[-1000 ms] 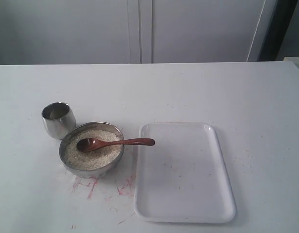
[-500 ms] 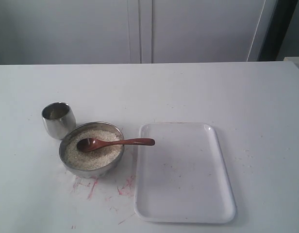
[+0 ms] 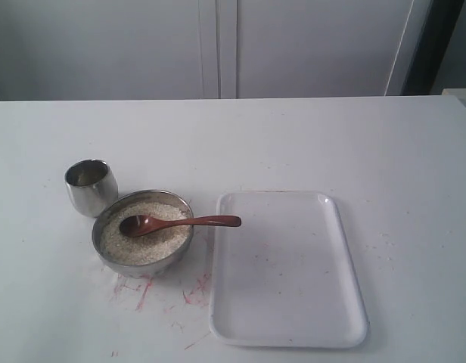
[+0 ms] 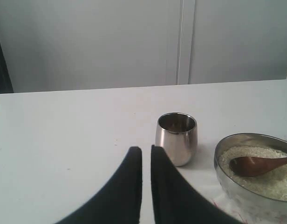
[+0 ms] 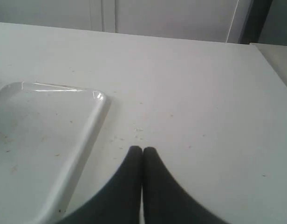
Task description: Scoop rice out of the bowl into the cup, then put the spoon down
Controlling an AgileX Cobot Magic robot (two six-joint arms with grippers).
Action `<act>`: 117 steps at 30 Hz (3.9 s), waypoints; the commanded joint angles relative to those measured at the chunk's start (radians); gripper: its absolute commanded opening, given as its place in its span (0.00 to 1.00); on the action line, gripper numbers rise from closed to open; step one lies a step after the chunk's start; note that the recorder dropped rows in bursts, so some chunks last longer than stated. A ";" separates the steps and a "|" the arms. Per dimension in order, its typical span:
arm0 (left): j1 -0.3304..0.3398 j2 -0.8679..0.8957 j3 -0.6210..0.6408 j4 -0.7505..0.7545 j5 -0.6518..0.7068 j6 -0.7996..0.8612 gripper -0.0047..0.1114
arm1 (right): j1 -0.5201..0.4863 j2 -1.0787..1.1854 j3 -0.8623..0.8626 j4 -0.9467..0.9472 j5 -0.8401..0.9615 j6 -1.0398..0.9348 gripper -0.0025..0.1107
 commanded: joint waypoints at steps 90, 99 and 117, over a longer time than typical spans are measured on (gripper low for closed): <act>0.000 -0.004 -0.003 -0.004 -0.005 -0.002 0.16 | 0.192 0.570 -0.744 0.931 0.107 -0.460 0.02; 0.000 -0.004 -0.003 -0.004 -0.005 -0.002 0.16 | 0.192 0.815 -0.767 0.933 0.328 -0.460 0.02; -0.016 -0.004 -0.003 -0.004 -0.005 -0.002 0.16 | 0.192 1.100 -0.667 0.981 0.302 -0.495 0.02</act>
